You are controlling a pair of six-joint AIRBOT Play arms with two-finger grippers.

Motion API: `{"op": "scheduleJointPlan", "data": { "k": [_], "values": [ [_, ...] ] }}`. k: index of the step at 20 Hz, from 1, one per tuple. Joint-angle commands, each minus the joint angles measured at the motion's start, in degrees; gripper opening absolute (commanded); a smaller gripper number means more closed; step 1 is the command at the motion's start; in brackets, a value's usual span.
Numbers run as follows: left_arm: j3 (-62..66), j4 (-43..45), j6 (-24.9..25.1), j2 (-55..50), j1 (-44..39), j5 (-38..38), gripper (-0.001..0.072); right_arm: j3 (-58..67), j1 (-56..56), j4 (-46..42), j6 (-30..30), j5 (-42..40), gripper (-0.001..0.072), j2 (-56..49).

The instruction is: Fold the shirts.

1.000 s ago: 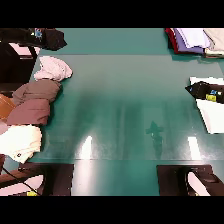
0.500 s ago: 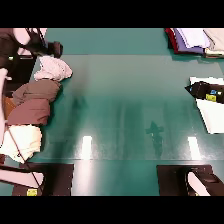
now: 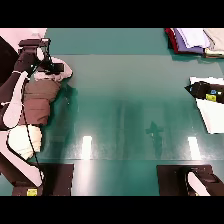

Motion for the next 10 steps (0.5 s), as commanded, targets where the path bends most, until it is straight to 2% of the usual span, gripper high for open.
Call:
{"op": "scheduleJointPlan", "data": {
  "k": [1,3,4,7,10],
  "values": [
    [5.62,0.13,0.50,-0.94,0.33,-3.56,0.0022,0.02,0.07,0.83,-0.02,-1.05,0.0015,0.04],
    [13.51,0.09,3.76,-0.11,0.15,-9.14,0.0022,1.01,0.13,1.95,-0.02,-0.52,0.0015,0.02],
    [16.00,-0.09,4.83,2.34,-0.20,-9.51,0.0021,2.86,0.42,1.81,-0.02,0.17,0.0015,0.04],
    [16.31,-0.13,7.87,14.95,-2.45,-6.01,0.0021,11.23,0.63,1.44,-0.04,0.35,0.0015,0.02],
    [16.28,-0.15,11.37,26.99,-6.36,-9.55,0.0021,19.54,0.63,1.38,-0.07,0.46,0.0015,0.02]
  ]
}}
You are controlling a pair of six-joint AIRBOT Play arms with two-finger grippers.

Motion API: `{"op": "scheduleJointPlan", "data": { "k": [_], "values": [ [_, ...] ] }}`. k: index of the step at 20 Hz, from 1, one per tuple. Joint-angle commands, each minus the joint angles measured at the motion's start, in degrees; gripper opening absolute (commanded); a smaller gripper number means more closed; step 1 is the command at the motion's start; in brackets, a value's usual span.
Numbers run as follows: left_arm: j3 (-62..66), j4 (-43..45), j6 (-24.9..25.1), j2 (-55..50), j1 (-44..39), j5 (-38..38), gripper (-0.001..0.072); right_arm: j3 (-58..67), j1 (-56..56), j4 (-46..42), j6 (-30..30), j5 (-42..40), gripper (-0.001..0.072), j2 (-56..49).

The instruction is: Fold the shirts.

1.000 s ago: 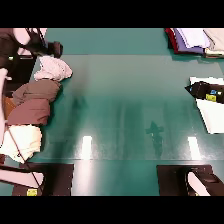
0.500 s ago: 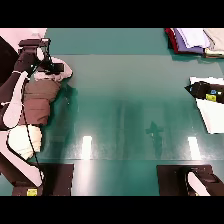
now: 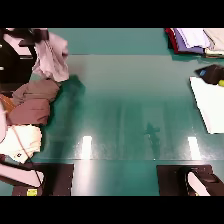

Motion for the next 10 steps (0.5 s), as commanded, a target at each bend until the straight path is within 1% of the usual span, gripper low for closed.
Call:
{"op": "scheduleJointPlan", "data": {
  "k": [1,3,6,8,10],
  "values": [
    [1.05,-0.11,4.94,12.48,-4.50,-4.66,0.0021,8.61,0.09,0.00,0.00,0.20,0.0015,0.02],
    [0.39,-0.24,5.81,16.41,-8.61,-9.05,0.0021,12.26,0.09,-0.02,0.00,0.24,0.0015,0.02],
    [-4.50,-3.98,5.88,17.90,-17.55,-11.34,0.0021,15.65,0.09,-0.02,-0.02,0.24,0.0015,0.02],
    [-8.81,-10.67,6.71,16.52,-24.68,-10.78,0.0021,16.90,0.09,0.00,-0.02,0.46,0.0015,0.04],
    [-12.79,-19.69,10.08,13.84,-31.45,-7.15,0.0023,17.53,0.09,0.02,-0.02,0.46,0.0015,0.02]
  ]
}}
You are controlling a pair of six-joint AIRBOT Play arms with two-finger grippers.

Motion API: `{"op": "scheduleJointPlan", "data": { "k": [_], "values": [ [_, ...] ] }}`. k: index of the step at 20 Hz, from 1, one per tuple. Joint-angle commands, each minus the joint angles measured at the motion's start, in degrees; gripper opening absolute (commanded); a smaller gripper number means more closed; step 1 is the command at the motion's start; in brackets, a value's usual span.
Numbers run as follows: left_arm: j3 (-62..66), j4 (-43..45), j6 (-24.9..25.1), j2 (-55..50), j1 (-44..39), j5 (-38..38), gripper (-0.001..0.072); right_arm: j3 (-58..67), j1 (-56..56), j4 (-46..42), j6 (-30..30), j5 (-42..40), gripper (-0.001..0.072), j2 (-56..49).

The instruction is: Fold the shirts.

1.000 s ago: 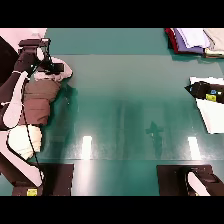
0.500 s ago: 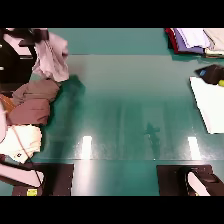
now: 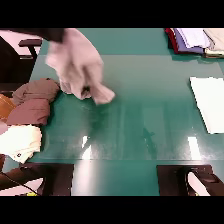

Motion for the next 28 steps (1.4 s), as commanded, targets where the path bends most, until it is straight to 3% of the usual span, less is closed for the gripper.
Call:
{"op": "scheduleJointPlan", "data": {
  "k": [1,2,3,4,7,12,17,21,28],
  "values": [
    [-6.12,-15.30,5.35,-2.84,-11.72,4.59,0.0024,1.92,0.07,0.02,0.00,0.07,0.0015,0.09],
    [-6.45,-19.12,7.80,-4.83,-14.32,6.82,0.0035,1.92,0.07,0.02,0.00,0.15,0.0015,0.13],
    [-6.45,-21.88,9.51,-6.56,-16.11,9.03,0.0322,1.92,0.07,0.02,0.00,0.15,0.0015,0.13],
    [-6.45,-22.88,9.68,-7.67,-16.94,11.06,0.0557,1.92,0.07,0.02,0.02,0.15,0.0015,0.13],
    [-6.43,-18.86,7.50,-7.96,-12.76,12.63,0.0562,1.92,0.07,0.02,0.00,0.11,0.0015,0.13],
    [-7.91,-16.41,0.52,-9.16,10.19,7.65,0.0562,1.92,0.07,0.07,0.02,0.55,0.0015,0.11],
    [-22.49,-17.62,-0.81,-11.82,26.05,8.04,0.0543,1.92,0.07,0.07,0.02,0.52,0.0015,0.09],
    [-30.58,-18.34,-0.74,-16.44,29.83,9.09,0.0543,1.90,0.07,0.04,0.02,0.66,0.0015,-0.02],
    [-30.84,-23.23,1.33,-22.51,26.18,14.36,0.0542,1.90,0.07,0.02,0.02,3.78,0.0015,-0.15]
  ]
}}
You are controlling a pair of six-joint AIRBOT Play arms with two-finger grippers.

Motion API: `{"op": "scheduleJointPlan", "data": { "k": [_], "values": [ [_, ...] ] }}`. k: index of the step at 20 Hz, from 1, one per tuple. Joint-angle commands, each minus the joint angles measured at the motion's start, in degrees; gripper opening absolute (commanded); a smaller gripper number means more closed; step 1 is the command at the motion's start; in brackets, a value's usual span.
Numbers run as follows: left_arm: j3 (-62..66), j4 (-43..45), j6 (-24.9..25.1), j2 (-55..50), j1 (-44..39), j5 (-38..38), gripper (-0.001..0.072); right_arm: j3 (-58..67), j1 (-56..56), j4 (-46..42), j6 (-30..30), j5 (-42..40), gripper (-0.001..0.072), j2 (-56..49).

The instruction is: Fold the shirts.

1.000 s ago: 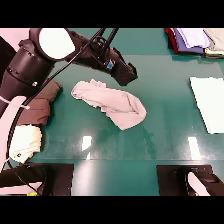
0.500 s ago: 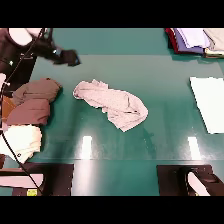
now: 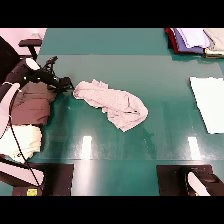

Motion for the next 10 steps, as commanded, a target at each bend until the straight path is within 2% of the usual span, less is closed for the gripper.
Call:
{"op": "scheduleJointPlan", "data": {
  "k": [1,4,5,6,7,8,10],
  "values": [
    [-0.59,-1.57,0.61,-1.60,-2.45,4.33,0.0542,0.02,0.07,-0.02,0.04,1.53,0.0014,-0.15],
    [-0.59,-1.46,0.37,-1.60,-4.94,6.86,0.0541,0.02,0.07,0.02,0.07,5.55,0.0015,-2.32],
    [-0.59,-1.16,-0.15,-1.60,-5.14,6.97,0.0456,0.02,0.07,0.02,0.07,7.48,0.0015,-3.43],
    [-0.59,-1.11,-0.09,-1.60,-5.14,6.91,0.0268,0.02,0.07,0.02,0.07,9.20,0.0015,-4.72],
    [-0.59,-1.11,-0.11,-1.60,-5.01,7.06,0.0128,0.02,0.07,0.00,0.07,10.25,0.0015,-5.88],
    [-0.39,-1.05,-0.11,-1.57,-4.94,6.97,0.0021,0.02,0.07,-0.02,0.07,11.23,0.0015,-7.17],
    [1.33,-0.83,-0.09,-1.44,-4.94,5.29,0.0022,-1.31,0.07,-0.07,0.07,13.07,0.0015,-9.40]
  ]
}}
